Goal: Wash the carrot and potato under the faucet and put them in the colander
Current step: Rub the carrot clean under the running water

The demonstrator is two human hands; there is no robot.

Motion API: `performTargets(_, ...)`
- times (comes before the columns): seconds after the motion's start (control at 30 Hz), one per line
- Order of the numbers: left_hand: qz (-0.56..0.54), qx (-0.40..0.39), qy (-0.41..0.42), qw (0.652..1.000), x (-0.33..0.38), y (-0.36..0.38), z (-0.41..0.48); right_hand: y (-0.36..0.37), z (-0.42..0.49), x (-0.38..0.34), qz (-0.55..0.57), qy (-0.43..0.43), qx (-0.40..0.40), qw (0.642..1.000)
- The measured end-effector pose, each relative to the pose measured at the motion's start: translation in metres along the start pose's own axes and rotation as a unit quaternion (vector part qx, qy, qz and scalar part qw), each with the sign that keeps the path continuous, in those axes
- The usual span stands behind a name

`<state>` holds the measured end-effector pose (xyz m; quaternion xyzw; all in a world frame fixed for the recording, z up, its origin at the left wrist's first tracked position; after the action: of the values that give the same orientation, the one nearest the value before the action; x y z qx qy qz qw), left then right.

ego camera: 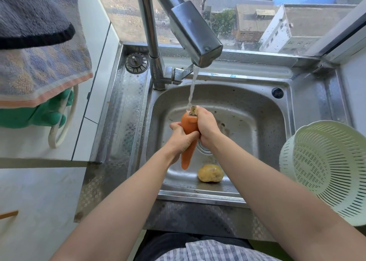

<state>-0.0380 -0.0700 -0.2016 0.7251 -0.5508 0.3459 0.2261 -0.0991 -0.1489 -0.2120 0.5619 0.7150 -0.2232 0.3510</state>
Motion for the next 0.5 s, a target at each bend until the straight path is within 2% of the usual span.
performTargets(0.1,-0.045,0.010,0.019,0.999,0.005,-0.007,-0.003,0.005,-0.001,0.005,0.080,0.013,-0.079,0.994)
performTargets(0.17,-0.081,-0.040,0.004,0.996,0.002,-0.005,-0.004,0.009,-0.005,0.007,0.091,0.034,-0.157,0.983)
performTargets(0.23,-0.084,-0.077,-0.002,0.994,0.002,-0.002,-0.006,0.010,-0.007,0.008,0.083,0.047,-0.183,0.978)
performTargets(0.37,-0.026,-0.031,-0.018,0.999,-0.005,-0.006,-0.003,0.010,-0.005,0.004,0.035,0.069,-0.086,0.993)
performTargets(0.5,-0.003,0.005,0.006,1.000,-0.004,-0.013,-0.002,0.006,-0.004,0.005,0.007,0.078,-0.019,0.997)
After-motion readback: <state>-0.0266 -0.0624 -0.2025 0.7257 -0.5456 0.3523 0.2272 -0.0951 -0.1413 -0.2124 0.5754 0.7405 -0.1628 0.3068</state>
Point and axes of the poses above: each hand's wrist, its own z-axis towards the middle knuckle, its own y-axis out of the palm, x = y × z, the point moved 10 cm from there along z, towards the middle knuckle, and after that the axes turned 1 degree about -z, right-handed, at the moved point
